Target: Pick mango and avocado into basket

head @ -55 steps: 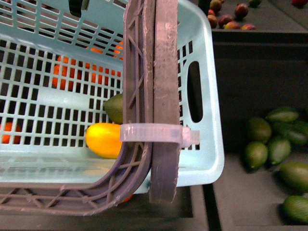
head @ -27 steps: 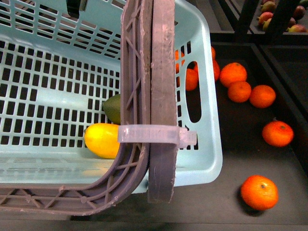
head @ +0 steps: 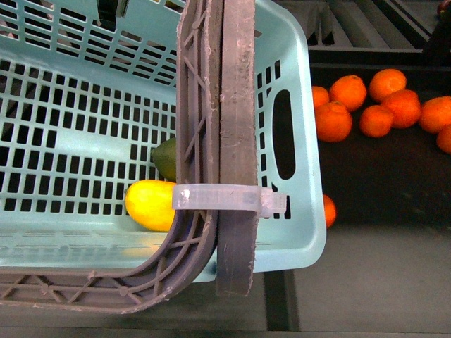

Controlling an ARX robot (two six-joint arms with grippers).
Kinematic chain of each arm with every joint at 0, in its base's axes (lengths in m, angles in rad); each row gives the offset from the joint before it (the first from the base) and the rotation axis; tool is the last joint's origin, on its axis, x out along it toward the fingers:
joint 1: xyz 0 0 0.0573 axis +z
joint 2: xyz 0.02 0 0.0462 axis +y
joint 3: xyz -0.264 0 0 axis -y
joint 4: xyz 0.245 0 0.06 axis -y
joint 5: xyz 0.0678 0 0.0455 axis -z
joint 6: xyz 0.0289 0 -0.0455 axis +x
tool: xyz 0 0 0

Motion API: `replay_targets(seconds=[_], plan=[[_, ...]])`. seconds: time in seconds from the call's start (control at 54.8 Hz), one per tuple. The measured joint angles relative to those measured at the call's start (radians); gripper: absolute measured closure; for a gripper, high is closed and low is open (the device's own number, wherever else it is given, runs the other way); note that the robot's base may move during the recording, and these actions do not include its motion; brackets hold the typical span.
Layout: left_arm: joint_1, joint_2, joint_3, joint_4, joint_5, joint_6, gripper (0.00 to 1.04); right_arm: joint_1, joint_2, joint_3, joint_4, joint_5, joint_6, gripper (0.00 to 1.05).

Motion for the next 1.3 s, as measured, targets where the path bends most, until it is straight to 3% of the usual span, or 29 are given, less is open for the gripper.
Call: replay_targets(seconds=[0.402,0.42,0.475,0.529,0.621,0.694,0.894,1.113,1.296], plan=[[0.01,0.0,0.0,0.0,-0.011,-0.002,0.98,-0.003,0.0,0.0,0.0,-0.004,0.0,0.08],[0.004,0.0,-0.001,0.003,-0.039,0.012,0.98,-0.003,0.0,0.0,0.0,-0.003,0.0,0.08],[-0.043,0.013,0.0,0.034,-0.276,0.081,0.98,-0.003,0.0,0.0,0.0,0.0,0.0,0.08],[-0.072,0.05,0.023,0.034,-0.417,0.173,0.98,-0.003,0.0,0.0,0.0,0.0,0.0,0.08],[-0.083,0.138,0.118,0.034,-0.547,0.259,0.98,-0.003,0.0,0.0,0.0,-0.003,0.0,0.08],[-0.066,0.204,0.209,0.021,-0.624,0.228,0.98,-0.003,0.0,0.0,0.0,-0.001,0.0,0.08],[-0.005,0.427,0.472,-0.029,-0.811,-0.183,0.98,-0.003,0.0,0.0,0.0,0.0,0.0,0.08],[0.01,0.694,0.765,-0.086,-0.841,-0.694,0.98,-0.003,0.0,0.0,0.0,-0.002,0.0,0.08],[0.027,0.841,0.981,-0.12,-0.881,-0.889,0.98,-0.003,0.0,0.0,0.0,-0.002,0.0,0.08]])
